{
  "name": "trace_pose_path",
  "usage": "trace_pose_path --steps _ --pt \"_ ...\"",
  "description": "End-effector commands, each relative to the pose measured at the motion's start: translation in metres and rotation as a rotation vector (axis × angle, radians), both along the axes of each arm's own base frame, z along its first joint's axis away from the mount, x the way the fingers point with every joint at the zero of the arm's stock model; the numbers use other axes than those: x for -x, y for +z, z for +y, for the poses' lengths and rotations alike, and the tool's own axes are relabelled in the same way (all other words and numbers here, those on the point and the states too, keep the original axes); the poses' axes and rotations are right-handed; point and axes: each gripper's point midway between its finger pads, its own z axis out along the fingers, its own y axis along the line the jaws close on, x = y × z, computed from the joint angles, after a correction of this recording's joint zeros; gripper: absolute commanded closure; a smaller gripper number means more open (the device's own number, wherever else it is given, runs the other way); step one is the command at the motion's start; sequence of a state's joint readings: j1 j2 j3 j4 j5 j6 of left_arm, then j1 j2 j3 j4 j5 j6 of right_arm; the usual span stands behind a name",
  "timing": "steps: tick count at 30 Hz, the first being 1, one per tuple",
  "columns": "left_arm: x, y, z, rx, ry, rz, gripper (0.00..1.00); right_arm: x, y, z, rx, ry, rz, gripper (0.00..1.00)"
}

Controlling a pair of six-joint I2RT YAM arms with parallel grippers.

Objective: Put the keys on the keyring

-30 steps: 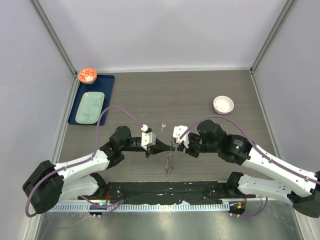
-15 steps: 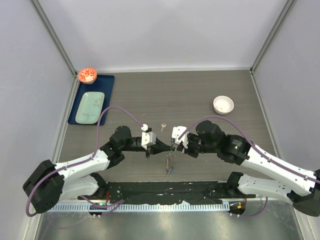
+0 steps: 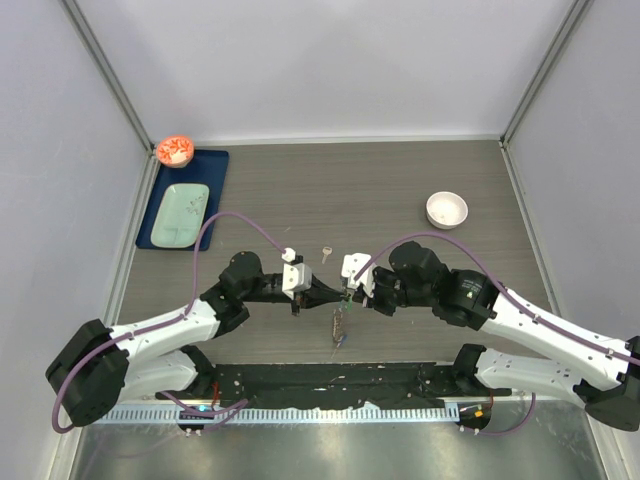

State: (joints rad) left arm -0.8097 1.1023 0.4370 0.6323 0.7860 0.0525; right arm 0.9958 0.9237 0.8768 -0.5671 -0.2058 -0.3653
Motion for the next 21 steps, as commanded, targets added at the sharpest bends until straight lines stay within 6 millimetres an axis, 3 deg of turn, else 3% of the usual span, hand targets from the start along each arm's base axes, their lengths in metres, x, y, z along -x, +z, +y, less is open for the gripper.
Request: trace_pose_path --steps 1,21 --pt "-0.002 0.034 -0.005 0.089 -0.017 -0.078 1.0 -0.005 0.012 0.008 -0.044 0.005 -0.041 0.99" --pt "-0.004 0.032 -0.005 0.082 -0.003 -0.073 1.0 -0.005 0.002 0.0 -0.001 -0.019 -0.039 0.99"
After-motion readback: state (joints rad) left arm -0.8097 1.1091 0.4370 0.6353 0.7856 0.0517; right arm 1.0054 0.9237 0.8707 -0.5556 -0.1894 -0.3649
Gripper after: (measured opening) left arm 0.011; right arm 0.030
